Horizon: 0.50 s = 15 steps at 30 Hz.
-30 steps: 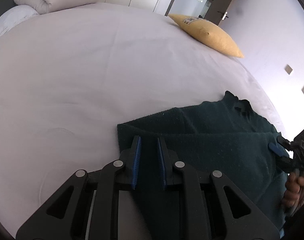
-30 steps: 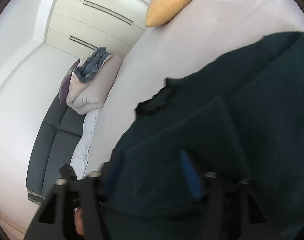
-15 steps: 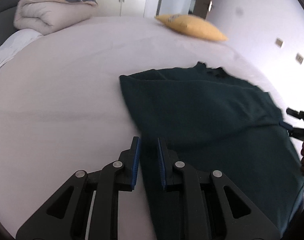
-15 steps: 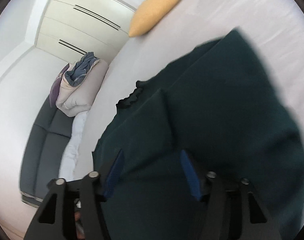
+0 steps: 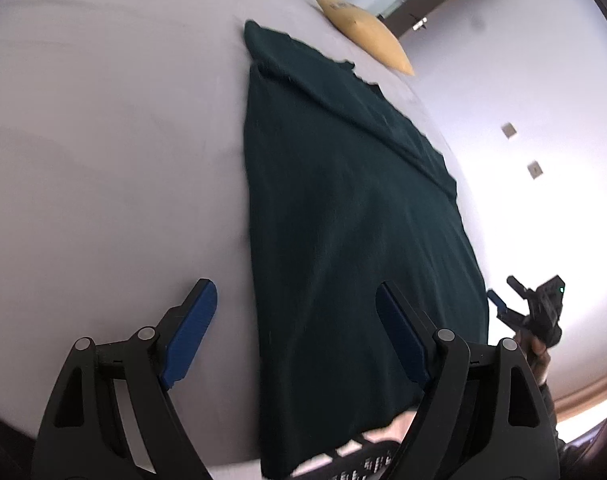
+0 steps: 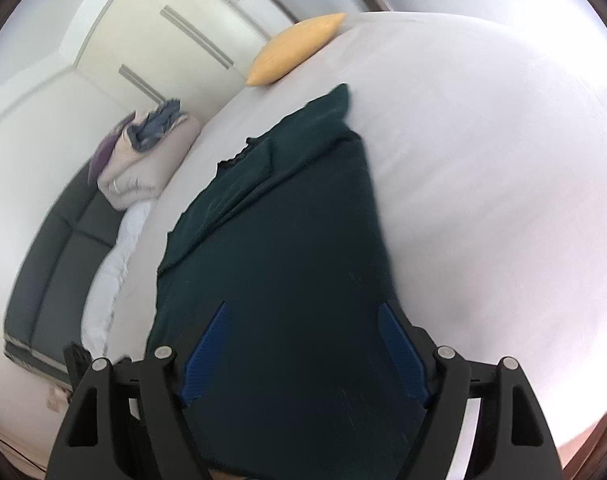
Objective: Fold small clothes
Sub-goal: 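Move both grippers to the sweater's side edge and grasp it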
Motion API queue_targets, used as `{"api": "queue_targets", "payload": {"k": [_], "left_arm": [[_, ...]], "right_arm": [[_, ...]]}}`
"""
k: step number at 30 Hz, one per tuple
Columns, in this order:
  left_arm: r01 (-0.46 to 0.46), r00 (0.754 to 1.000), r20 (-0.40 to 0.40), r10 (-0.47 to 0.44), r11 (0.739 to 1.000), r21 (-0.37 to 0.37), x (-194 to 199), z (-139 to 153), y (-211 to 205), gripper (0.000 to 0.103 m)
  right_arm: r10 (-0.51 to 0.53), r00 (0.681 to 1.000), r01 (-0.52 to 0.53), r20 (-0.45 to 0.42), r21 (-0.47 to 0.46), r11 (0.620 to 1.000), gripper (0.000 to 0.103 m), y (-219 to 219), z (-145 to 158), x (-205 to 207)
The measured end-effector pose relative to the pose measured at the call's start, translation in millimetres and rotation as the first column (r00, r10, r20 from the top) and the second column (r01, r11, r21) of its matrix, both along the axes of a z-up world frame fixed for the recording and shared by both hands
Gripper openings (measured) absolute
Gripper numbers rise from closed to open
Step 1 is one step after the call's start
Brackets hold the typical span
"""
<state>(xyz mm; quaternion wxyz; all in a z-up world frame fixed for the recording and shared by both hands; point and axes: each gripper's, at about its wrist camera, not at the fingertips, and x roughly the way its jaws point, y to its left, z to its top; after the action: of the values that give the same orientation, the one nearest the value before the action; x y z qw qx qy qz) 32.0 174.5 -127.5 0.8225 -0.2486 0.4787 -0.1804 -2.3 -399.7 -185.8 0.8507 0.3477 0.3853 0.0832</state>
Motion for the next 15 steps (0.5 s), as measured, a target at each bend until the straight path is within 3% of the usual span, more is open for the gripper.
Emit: {"api": "queue_targets", "payload": {"k": [8, 15], "left_arm": [[0.113, 0.991, -0.076, -0.113, 0.994, -0.004, -14.9, -7.0, -10.8, 0.081], [0.157, 0.980, -0.105, -0.172, 0.979, -0.132, 19.4, -22.0, -17.1, 0.080]], "right_arm": [[-0.008, 1.000, 0.008, 0.003, 0.039, 0.999, 0.080, 9.1, -6.4, -10.1], [0.022, 1.000, -0.024, 0.013, 0.102, 0.994, 0.080, 12.6, -6.4, -14.1]]}}
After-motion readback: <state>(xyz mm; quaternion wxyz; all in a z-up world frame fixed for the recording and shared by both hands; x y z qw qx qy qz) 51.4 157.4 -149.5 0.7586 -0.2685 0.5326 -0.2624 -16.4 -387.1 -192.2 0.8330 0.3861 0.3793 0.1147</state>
